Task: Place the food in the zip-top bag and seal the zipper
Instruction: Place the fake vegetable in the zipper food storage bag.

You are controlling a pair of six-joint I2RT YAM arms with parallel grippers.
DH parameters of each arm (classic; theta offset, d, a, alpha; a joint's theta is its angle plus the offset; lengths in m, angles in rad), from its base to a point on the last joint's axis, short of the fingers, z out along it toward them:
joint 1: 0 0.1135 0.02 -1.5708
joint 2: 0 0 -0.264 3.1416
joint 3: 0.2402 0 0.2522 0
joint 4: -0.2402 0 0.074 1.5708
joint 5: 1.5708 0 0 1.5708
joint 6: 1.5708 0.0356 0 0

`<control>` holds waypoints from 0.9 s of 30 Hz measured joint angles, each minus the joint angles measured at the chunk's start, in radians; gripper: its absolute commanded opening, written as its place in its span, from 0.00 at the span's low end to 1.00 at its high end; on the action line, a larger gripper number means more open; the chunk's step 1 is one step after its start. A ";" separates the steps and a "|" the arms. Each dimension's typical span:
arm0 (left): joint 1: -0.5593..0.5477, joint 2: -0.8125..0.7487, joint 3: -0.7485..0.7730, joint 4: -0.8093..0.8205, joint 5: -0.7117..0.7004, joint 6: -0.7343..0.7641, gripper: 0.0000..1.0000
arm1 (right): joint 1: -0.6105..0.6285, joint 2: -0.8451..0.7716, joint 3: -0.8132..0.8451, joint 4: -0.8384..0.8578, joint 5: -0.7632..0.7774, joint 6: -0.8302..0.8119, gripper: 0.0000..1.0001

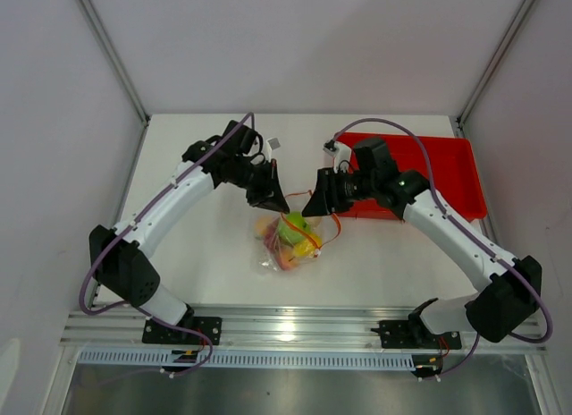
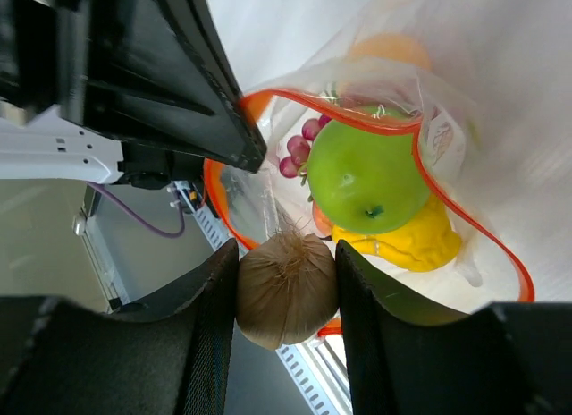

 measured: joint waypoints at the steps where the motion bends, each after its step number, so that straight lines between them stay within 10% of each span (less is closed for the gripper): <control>1: 0.001 0.002 0.007 0.000 0.002 0.000 0.01 | 0.004 0.004 -0.003 -0.002 0.001 -0.002 0.29; 14: 0.013 0.000 0.019 -0.009 0.008 0.000 0.01 | 0.047 0.084 0.000 -0.071 0.102 -0.051 0.99; 27: 0.016 -0.040 -0.032 0.005 0.017 0.000 0.01 | 0.053 0.104 0.123 -0.132 0.244 -0.064 0.99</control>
